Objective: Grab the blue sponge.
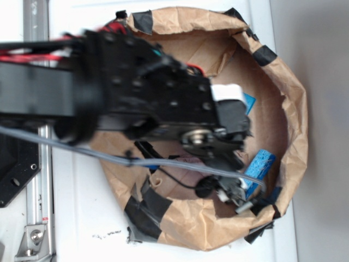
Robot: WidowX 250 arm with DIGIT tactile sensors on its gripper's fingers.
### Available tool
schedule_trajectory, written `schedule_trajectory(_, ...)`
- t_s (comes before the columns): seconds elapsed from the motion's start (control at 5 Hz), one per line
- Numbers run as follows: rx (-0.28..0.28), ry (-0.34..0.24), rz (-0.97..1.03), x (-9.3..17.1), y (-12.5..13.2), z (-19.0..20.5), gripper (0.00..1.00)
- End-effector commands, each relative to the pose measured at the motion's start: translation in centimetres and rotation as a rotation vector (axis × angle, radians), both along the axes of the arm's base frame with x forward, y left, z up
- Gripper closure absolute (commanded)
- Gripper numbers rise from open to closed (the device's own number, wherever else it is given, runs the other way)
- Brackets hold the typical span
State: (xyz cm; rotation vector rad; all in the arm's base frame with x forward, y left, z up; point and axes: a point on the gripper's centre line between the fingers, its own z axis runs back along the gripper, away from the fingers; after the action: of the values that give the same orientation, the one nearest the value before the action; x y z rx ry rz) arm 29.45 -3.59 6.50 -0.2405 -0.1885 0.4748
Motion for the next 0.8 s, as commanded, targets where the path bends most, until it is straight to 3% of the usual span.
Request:
schedule_trajectory(0.0, -0.02, -0.115, -0.024, 3.1, -1.1, 3.2, 0.0)
schedule_trajectory(0.4, -0.043, -0.161, 0.016, 2.9, -1.8, 2.6, 0.0)
schedule_trajectory(0.6, -0.065, -0.153, 0.029, 3.0, -2.8, 1.0, 0.0)
